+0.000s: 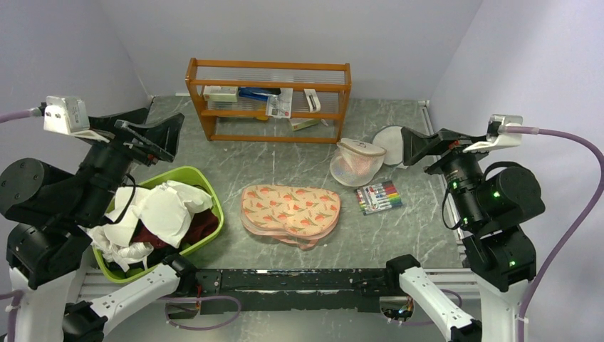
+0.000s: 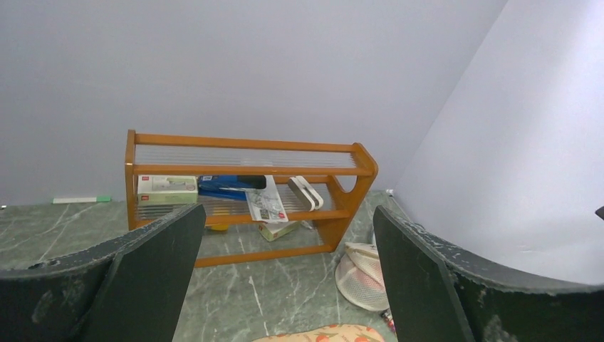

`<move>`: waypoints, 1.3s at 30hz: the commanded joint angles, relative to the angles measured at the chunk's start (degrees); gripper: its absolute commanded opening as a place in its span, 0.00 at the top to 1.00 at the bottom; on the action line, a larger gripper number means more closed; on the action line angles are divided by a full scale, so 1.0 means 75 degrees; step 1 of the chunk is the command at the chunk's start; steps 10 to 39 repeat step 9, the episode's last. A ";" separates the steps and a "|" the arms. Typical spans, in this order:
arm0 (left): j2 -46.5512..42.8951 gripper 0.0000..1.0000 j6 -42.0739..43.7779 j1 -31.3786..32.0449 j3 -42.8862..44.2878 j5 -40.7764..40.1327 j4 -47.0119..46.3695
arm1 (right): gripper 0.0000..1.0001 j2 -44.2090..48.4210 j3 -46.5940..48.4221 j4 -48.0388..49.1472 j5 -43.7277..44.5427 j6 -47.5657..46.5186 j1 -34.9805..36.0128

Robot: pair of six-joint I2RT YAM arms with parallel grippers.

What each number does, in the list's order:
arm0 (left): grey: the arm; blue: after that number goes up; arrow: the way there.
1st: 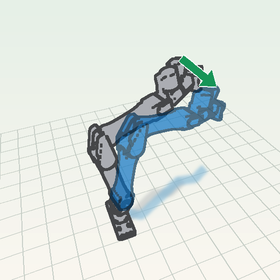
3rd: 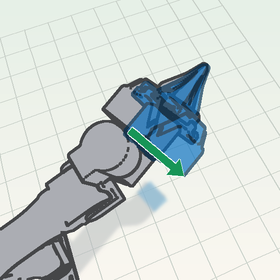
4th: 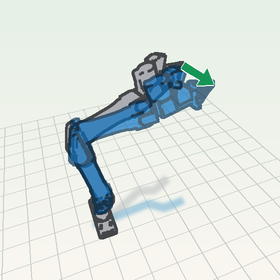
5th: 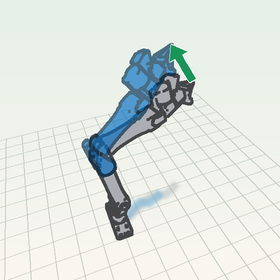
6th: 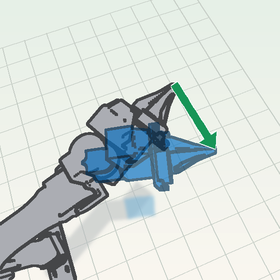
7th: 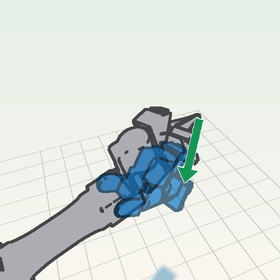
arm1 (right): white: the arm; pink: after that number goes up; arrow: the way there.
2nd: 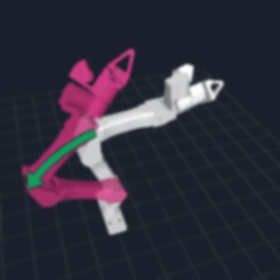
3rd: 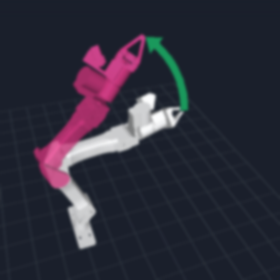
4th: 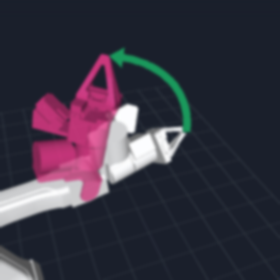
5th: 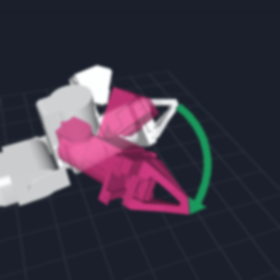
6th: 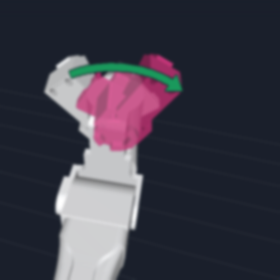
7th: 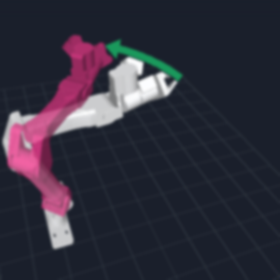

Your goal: Unzip the laundry bag and remove the bra

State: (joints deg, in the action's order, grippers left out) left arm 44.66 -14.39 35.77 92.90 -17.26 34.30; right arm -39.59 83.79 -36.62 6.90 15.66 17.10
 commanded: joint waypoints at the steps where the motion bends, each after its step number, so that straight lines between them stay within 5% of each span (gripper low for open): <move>1: -0.0213 0.00 -0.0049 -0.0052 0.0035 0.0130 0.0366 | 0.00 -0.0119 0.0158 -0.0525 0.0257 0.0087 -0.0042; 39: -0.0328 0.00 -0.0223 -0.0047 -0.0091 0.0057 0.0465 | 0.00 0.0033 -0.0032 -0.0609 0.0130 0.0041 -0.0036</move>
